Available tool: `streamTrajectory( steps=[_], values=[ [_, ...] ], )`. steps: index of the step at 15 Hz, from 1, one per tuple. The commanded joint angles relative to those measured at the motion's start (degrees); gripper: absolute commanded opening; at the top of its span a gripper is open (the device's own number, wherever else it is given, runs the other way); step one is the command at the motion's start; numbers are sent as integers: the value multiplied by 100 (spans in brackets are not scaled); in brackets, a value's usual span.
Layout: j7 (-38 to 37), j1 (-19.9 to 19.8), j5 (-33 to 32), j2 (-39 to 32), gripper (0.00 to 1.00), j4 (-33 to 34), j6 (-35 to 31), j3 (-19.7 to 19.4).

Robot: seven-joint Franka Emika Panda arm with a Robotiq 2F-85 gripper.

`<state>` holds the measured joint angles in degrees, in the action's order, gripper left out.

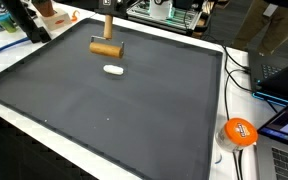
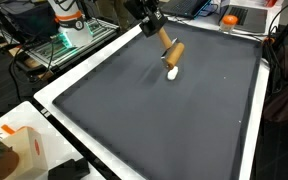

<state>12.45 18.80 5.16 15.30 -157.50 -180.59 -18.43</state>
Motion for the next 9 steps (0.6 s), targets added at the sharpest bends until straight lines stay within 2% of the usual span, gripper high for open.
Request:
streamTrajectory(
  steps=[1, 6, 9],
  values=[
    [-21, 98, 66, -100, 22, 23, -134, -42],
    [0, 486, 129, -485, 22, 325, -217, -88],
    [-33, 434, 23, -843, 22, 610, -323, -21]
  ],
)
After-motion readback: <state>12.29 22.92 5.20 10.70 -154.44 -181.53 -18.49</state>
